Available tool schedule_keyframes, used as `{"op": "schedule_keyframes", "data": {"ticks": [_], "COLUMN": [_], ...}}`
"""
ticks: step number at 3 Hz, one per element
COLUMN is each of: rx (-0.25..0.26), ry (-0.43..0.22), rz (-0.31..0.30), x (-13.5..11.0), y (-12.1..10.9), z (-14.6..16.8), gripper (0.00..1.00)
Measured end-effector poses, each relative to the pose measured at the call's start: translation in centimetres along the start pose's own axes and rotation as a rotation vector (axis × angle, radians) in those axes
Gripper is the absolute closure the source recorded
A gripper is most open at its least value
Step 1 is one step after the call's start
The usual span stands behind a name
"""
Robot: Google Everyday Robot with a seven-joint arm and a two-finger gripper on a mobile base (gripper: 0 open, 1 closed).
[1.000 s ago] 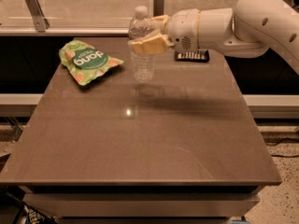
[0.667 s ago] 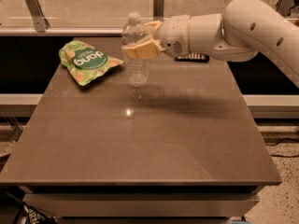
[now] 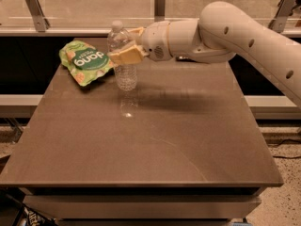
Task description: Move water bottle near green rice chip bag
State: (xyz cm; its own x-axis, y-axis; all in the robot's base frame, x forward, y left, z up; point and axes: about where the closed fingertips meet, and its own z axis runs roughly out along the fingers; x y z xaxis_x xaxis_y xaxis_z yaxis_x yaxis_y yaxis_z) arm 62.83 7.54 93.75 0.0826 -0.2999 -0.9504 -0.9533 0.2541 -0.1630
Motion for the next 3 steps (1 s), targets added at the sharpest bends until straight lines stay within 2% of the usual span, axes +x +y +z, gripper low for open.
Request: {"op": "schedule_keyframes", "data": {"ticks": [1, 2, 3], "rx": [-0.022, -0.024, -0.028], "ry": [0.000, -0.001, -0.001], "rz": [-0.018, -0.019, -0.021], "x": [-0.07, -0.07, -0.18], "y": [0.08, 0.10, 0.26], "z": [1.01, 1.07, 1.26], "gripper": [1.00, 1.00, 0.82]}}
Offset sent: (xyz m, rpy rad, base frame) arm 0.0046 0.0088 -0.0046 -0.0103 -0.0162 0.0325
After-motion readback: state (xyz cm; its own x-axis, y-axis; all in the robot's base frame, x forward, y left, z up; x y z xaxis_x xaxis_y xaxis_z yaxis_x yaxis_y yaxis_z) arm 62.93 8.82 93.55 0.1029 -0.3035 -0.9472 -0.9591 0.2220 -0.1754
